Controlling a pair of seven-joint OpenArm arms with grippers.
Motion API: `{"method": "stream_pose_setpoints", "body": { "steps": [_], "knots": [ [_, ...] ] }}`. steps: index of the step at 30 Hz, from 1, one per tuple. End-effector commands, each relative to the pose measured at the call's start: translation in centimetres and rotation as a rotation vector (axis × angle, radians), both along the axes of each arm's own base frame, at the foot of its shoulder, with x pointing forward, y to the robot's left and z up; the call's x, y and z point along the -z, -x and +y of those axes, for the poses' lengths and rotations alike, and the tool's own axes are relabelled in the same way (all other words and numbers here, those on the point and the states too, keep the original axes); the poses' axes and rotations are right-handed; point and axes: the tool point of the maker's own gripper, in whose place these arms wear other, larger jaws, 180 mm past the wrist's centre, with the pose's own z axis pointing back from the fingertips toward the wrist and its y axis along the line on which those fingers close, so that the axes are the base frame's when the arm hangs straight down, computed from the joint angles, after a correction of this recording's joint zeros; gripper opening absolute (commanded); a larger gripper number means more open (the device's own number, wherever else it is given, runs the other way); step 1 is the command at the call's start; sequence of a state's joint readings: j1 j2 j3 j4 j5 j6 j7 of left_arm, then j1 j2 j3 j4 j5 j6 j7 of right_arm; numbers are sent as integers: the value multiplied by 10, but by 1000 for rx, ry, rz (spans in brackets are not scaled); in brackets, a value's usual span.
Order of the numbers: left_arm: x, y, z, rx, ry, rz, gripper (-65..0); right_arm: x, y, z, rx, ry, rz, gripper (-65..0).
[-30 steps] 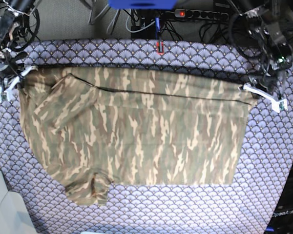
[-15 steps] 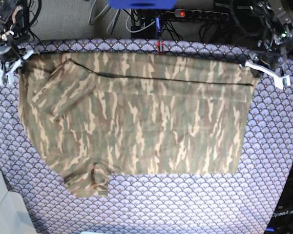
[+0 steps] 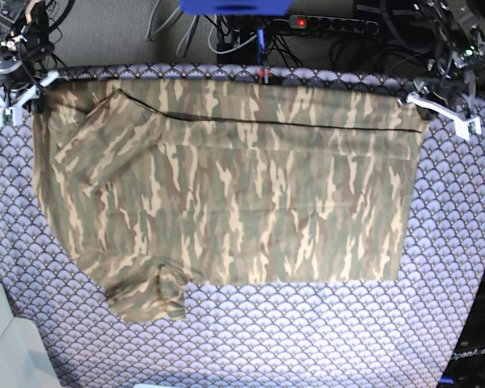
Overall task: Fold the T-shirt properly
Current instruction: 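Open both grippers and raise them away from the shirt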
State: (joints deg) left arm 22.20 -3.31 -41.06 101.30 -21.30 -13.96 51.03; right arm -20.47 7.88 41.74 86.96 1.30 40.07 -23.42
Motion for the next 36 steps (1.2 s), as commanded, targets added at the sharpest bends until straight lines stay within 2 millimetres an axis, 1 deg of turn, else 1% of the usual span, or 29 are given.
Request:
{"method": "stream_pose_setpoints", "body": {
  "steps": [1, 2, 3, 5, 6, 7, 9, 10, 12, 15, 16, 17, 19, 21, 24, 26, 27, 30, 32, 33, 35, 36],
  "knots": [
    [-8, -4, 6, 0, -23, -26, -650, -4, 2, -9, 2, 29, 13, -650],
    [-9, -4, 6, 0, -23, -27, -644, -4, 1, -9, 2, 29, 12, -650],
    [-9, -4, 6, 0, -23, -27, -619, -4, 1, -9, 2, 29, 12, -650],
    [-9, -4, 6, -2, -23, -28, -532, -4, 2, -9, 2, 29, 13, -650],
    [-9, -4, 6, -2, -23, -28, -478, -4, 2, -9, 2, 29, 13, -634],
    [-10, -5, 6, -1, -25, -32, -433, -4, 2, -9, 2, 29, 13, -609],
    [-12, -6, 6, 3, -28, -35, -339, -4, 4, -10, 2, 30, 18, -524],
    [-12, -6, 5, 5, -27, -38, -308, -3, 4, -10, 2, 30, 19, -473],
    [-13, -6, 5, 17, -29, -40, -277, -4, 5, -11, 6, 32, 19, -377],
    [-14, -7, 0, 76, -37, -47, -255, -13, 10, -29, 59, 55, 1, -247],
    [-16, -6, 4, 77, -43, -50, -252, -17, 12, -37, 84, 64, -11, -216],
    [-17, -4, 8, 73, -50, -52, -253, -23, 9, -44, 106, 74, -32, -195],
    [-19, -1, 14, 62, -58, -51, -253, -35, 8, -61, 160, 96, -68, -183],
    [-21, 3, 23, 38, -69, -52, -253, -51, 5, -82, 208, 130, -110, -182],
    [-27, 9, 39, 1, -96, -54, -253, -72, -4, -103, 227, 173, -152, -182],
    [-31, 14, 50, -28, -114, -60, -253, -85, -13, -112, 223, 197, -179, -182],
    [-34, 16, 56, -42, -124, -62, -252, -91, -18, -116, 221, 208, -194, -182],
    [-54, 10, 80, -56, -187, -91, -252, -107, -34, -121, 217, 225, -241, -184],
    [-64, 13, 95, -94, -210, -108, -252, -118, -46, -124, 217, 232, -276, -184],
    [-71, 12, 103, -103, -230, -119, -252, -125, -54, -125, 216, 237, -300, -184],
    [-82, 0, 113, -103, -254, -148, -252, -134, -71, -122, 207, 229, -339, -184],
    [-92, -10, 118, -102, -270, -174, -252, -136, -79, -119, 196, 224, -349, -184]
  ]
}}
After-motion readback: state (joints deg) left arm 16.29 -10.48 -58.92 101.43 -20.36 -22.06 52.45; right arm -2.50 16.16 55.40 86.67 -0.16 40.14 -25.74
